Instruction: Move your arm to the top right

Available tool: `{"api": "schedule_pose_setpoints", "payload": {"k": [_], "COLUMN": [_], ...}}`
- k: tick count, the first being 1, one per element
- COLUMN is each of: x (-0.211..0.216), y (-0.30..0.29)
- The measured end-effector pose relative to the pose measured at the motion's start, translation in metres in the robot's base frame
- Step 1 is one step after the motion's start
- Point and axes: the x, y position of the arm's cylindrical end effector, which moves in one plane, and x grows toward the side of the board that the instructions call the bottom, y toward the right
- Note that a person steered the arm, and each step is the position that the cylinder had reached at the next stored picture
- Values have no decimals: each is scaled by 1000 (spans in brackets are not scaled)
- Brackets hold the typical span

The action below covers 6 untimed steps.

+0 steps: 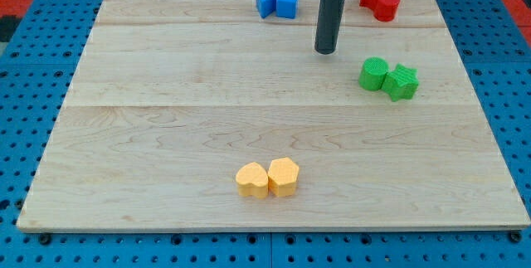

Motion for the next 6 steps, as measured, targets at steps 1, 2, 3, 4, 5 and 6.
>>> {"api": "schedule_pose_setpoints", "payload": {"k": [1,2,3,4,5,6], "x": [0,0,-4,-4,-4,-4], "y": [3,29,32,64,93,74]}}
